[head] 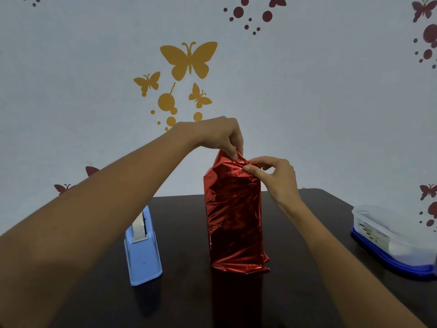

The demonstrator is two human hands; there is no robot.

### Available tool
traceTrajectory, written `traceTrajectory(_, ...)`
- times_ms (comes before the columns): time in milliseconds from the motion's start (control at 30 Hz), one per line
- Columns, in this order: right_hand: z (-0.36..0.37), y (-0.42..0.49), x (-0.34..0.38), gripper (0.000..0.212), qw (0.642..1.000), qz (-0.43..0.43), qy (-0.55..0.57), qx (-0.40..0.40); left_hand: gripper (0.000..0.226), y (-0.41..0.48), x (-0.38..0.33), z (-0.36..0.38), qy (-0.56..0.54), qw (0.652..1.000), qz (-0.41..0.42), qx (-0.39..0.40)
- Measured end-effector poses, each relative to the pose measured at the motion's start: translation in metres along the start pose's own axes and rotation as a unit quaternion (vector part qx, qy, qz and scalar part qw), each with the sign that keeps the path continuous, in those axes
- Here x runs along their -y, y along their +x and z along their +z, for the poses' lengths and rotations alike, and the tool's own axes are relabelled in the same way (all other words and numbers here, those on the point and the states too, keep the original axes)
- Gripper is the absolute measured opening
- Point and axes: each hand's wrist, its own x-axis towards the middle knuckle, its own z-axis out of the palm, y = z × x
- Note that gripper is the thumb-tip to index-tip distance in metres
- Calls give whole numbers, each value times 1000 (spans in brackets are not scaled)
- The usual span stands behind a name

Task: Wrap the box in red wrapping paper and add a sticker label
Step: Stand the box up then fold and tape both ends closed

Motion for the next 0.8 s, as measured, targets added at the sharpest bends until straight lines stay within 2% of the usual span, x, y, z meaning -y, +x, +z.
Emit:
traceTrajectory(67, 2, -1, -1, 11, 1000, -9, -8, -24, 9, 1, -1, -1, 11, 1000, 2, -10)
traceTrajectory(133, 4, -1, -3, 13, 999, 4, 33, -29, 5, 1, -1, -1, -6, 1000, 3, -11)
traceTrajectory(267, 7, -5, -5, 10, 987, 26, 149, 48, 12, -2, 0, 1, -76, 997, 1, 17)
traceTrajectory(400, 13, -2, -1, 11, 981, 33, 185, 49, 14, -6, 5, 4, -139, 990, -12, 35)
traceTrajectory(600, 20, 1, -7, 34, 982, 49, 182, 26, 26, -14, 22, 8, -204, 977, -53, 26)
traceTrajectory(800, 23, -2, -3, 21, 978, 63, 198, 31, 20, -9, 29, 16, -230, 971, -70, 12)
